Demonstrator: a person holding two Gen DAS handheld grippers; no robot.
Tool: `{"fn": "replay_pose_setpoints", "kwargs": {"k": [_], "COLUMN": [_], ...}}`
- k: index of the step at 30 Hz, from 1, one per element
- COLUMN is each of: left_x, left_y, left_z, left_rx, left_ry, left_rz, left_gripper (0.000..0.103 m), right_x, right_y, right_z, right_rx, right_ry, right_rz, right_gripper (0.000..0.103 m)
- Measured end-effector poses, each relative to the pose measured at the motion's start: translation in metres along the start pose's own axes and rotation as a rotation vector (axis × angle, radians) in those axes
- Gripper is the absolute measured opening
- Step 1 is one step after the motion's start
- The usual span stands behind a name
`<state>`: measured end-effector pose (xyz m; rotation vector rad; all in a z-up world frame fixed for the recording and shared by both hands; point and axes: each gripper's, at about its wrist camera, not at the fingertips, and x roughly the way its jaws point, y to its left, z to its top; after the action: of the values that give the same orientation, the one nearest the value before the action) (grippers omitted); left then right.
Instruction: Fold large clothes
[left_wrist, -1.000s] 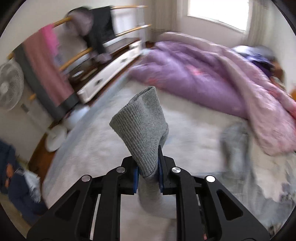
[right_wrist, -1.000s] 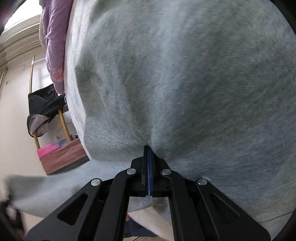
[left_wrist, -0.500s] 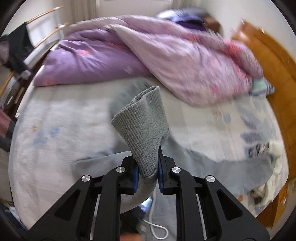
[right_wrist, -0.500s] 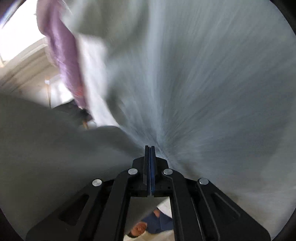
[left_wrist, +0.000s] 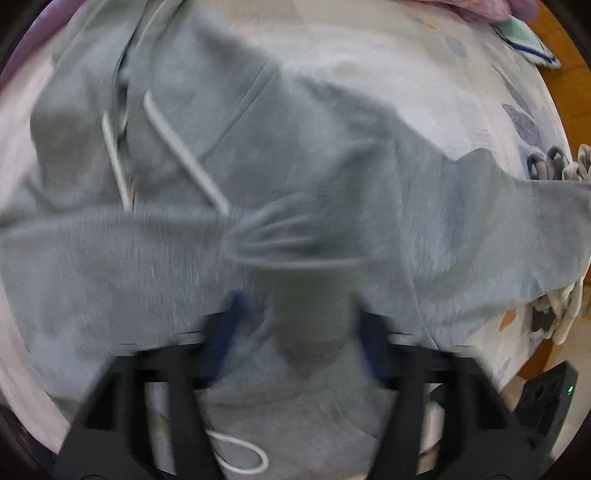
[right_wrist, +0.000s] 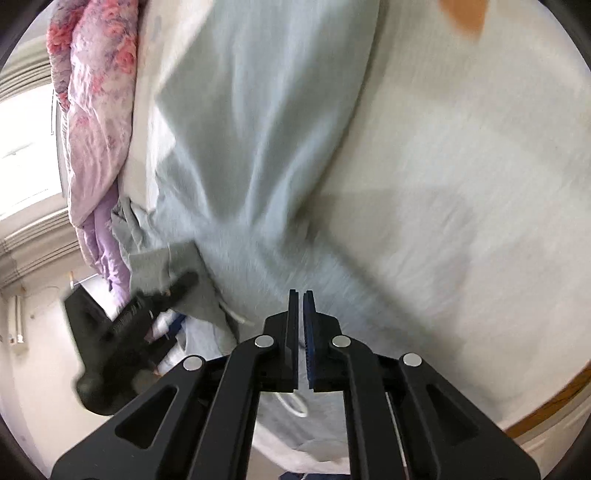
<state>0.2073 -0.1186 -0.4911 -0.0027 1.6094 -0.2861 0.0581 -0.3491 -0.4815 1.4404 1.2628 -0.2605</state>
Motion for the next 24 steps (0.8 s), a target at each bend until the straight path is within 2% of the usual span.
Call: {"fn": "replay_pose_setpoints", "kwargs": {"k": [1,2,3,4,5,6,8,11,14,17,18,19,20,21,23,24], "left_x": [-0.007,-0.012,-0.018,-0.026,-0.033,-0.04,-0.055,-0.077,-0.084,-0.076,-0.069,-0.059,-0.052,-0.042,-0.037,-0.04], "left_y": [0.009,0.016,0.025,0.035,0.046,0.056,0.08,0.122,0.177,0.223,0.237,0.251,0.26,0.272,0.289,0.29], "left_z": [-0.004,-0.007,-0.009,-0.013,-0.016,-0.02,-0.026,-0.038,-0.054,-0.071,-0.079,-0.086,-0.092,-0.1,-0.113,-0.116], "left_rx": [-0.041,-0.064,-0.087,-0.109,-0.125,-0.138,-0.159,-0.197,-0.27,-0.326,-0.341,-0.356,-0.367,-0.397,-0.464,-0.445], "left_ry": [-0.014,-0.014,-0.005,-0.003,-0.01,-0.015,-0.022,-0.045,-0.05,-0.009,0.003,0.028,0.052,0.083,0.07,0.046], "left_rz": [-0.041,-0.068,-0.093,-0.11,-0.119,-0.114,-0.073,0.014,0.13,0.199,0.216,0.244,0.265,0.281,0.184,0.177], "left_gripper": [0.074,0.077,0.085,0.085,0.085,0.085,0.085,0.085,0.085,0.085,0.084,0.069,0.051,0.015,0.012,0.012], "right_x": [-0.005,-0.004,-0.006,-0.008,-0.005,-0.01,0.003,0.024,0.06,0.085,0.092,0.095,0.097,0.095,0.086,0.084], "right_y": [0.002,0.0,0.008,0.012,0.025,0.021,0.041,0.063,0.085,0.085,0.087,0.088,0.089,0.088,0.083,0.078], "right_z": [0.006,0.007,0.01,0.007,0.007,0.007,0.004,-0.002,-0.002,0.003,0.003,0.002,-0.002,-0.006,-0.018,-0.021], "right_rx": [-0.003,-0.008,-0.021,-0.039,-0.066,-0.082,-0.125,-0.195,-0.276,-0.265,-0.253,-0.252,-0.269,-0.291,-0.318,-0.322], "right_ry": [-0.005,-0.009,-0.014,-0.019,-0.019,-0.014,0.014,0.047,0.074,0.063,0.054,0.035,0.011,-0.003,-0.027,-0.038], "right_rz": [-0.02,-0.035,-0.046,-0.04,-0.03,-0.028,-0.024,-0.028,-0.146,-0.207,-0.225,-0.246,-0.303,-0.338,-0.323,-0.363], "right_gripper": [0.014,0.025,0.031,0.04,0.046,0.048,0.058,0.058,0.058,0.058,0.053,0.034,0.016,0.013,0.01,0.01]}}
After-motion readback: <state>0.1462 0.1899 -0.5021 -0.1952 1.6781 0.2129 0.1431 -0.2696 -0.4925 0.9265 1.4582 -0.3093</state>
